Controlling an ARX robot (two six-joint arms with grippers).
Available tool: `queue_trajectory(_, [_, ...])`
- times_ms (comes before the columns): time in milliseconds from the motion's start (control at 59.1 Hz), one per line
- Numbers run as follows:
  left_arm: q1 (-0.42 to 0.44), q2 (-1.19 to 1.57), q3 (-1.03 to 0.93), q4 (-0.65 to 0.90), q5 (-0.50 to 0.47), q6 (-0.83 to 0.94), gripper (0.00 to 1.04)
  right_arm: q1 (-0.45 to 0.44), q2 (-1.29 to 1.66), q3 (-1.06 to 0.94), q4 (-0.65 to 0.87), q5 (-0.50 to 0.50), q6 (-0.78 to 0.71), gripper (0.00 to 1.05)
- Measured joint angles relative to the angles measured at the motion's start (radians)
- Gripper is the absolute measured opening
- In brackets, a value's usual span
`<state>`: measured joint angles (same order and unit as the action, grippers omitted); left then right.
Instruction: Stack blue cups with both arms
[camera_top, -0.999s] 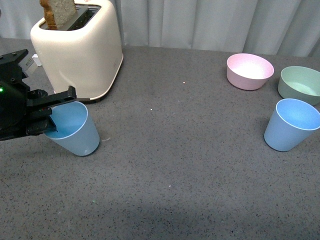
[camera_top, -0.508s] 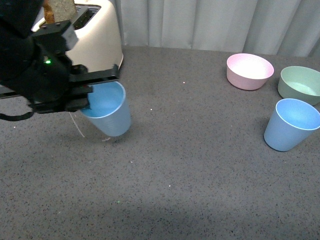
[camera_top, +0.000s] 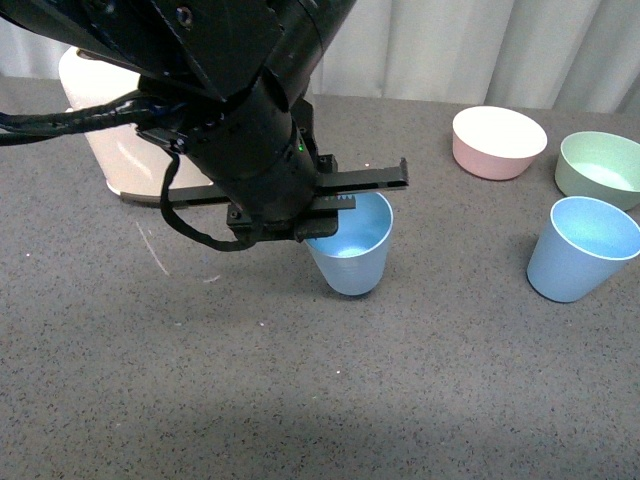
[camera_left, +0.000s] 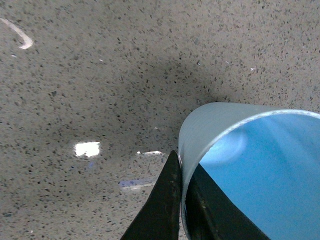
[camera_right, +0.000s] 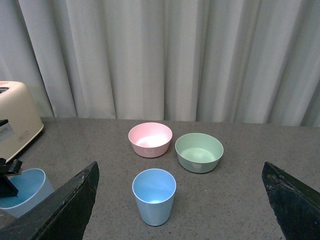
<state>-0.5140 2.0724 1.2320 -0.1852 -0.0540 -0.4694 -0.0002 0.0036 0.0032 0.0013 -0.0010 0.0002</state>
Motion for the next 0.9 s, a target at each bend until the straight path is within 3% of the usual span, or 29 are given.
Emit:
queue_trajectory(339, [-0.008, 0.029, 0.016, -0.014, -0.018, -0.009, 0.04, 0.0, 0.0, 0.0, 0.0, 0.0, 0.0, 0.95])
queue_trajectory(897, [0.014, -0.064, 0.012, -0.023, -0.023, -0.06, 0.93, 0.0, 0.0, 0.0, 0.0, 0.0, 0.0, 0.95])
